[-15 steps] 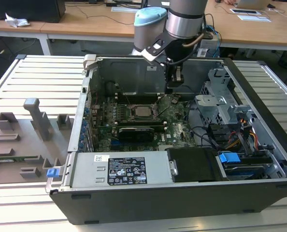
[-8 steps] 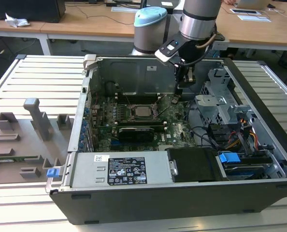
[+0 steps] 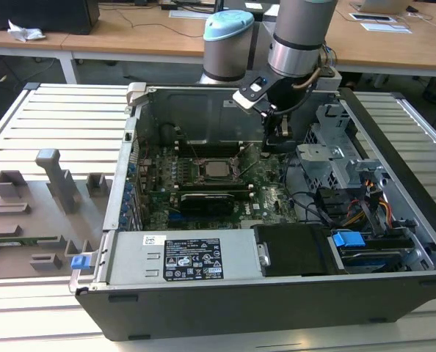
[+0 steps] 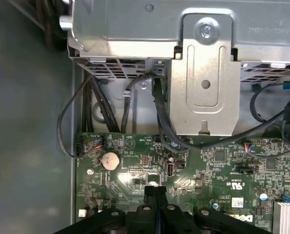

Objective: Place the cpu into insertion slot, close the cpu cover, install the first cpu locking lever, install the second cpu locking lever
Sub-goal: 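Close the cpu cover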

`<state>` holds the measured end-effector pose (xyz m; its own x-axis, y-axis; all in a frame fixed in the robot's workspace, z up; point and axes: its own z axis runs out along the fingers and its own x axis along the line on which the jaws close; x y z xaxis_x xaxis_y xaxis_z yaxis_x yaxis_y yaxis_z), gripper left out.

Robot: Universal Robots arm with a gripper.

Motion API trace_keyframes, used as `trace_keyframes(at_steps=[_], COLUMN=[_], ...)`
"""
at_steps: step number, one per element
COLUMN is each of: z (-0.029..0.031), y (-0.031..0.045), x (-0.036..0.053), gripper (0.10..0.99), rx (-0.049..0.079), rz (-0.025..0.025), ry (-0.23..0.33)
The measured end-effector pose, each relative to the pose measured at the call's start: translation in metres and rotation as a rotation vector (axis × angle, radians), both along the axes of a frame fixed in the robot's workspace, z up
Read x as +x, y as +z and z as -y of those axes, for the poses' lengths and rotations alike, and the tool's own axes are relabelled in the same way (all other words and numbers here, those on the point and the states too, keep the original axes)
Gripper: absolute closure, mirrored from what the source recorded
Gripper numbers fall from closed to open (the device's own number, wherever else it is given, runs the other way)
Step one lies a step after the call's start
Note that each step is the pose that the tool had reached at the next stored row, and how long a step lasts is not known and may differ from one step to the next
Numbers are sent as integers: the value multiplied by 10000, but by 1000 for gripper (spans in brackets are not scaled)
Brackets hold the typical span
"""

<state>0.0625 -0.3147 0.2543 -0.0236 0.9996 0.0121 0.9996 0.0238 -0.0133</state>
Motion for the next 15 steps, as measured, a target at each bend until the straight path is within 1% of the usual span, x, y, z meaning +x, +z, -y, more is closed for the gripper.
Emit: trace_keyframes(at_steps=[2,3,6,15], z=[-1,-1,0,0], y=[-50,-57,-58,-58], x=[-21,-50,-132,-266], gripper=[980,980,980,980], rx=[0,0,-2,-1], rz=[1,0,1,1], ry=[1,2,1,1])
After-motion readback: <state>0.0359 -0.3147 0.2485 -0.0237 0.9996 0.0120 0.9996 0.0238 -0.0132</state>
